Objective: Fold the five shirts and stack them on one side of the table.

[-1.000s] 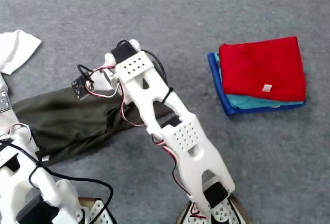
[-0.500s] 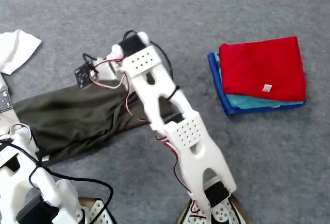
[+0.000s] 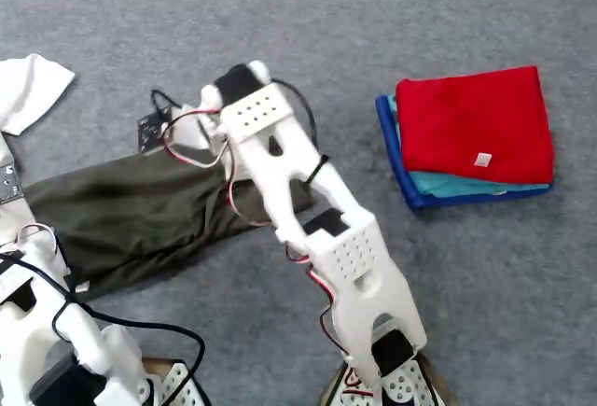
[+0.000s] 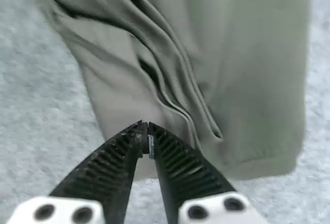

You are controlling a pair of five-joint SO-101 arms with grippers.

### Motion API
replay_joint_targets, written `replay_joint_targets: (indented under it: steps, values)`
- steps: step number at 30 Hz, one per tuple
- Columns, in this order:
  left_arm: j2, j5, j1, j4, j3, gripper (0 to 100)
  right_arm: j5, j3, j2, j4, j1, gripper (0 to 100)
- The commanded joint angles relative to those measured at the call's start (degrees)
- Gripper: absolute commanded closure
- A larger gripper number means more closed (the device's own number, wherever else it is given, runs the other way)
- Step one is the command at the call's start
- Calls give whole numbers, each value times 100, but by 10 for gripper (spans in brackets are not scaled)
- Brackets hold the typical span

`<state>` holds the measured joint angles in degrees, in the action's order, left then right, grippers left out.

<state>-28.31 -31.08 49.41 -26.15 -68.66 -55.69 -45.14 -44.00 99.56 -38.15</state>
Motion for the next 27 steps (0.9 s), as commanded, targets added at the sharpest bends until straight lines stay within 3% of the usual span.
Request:
replay_joint_targets:
  steps: [1,11,23,27]
  values:
    - [-48,-9,35,79,18,979,132,435,488,-536,-233,997]
    - [-48,-26,9,79,9,979,659,453,-620,-2110,-409,997]
    - [-57,-9,0,79,9,979,800,-2105,-716,237,-180,997]
    - [-66,-35,44,-53,88,978,1029,-2826,-532,290,136,996]
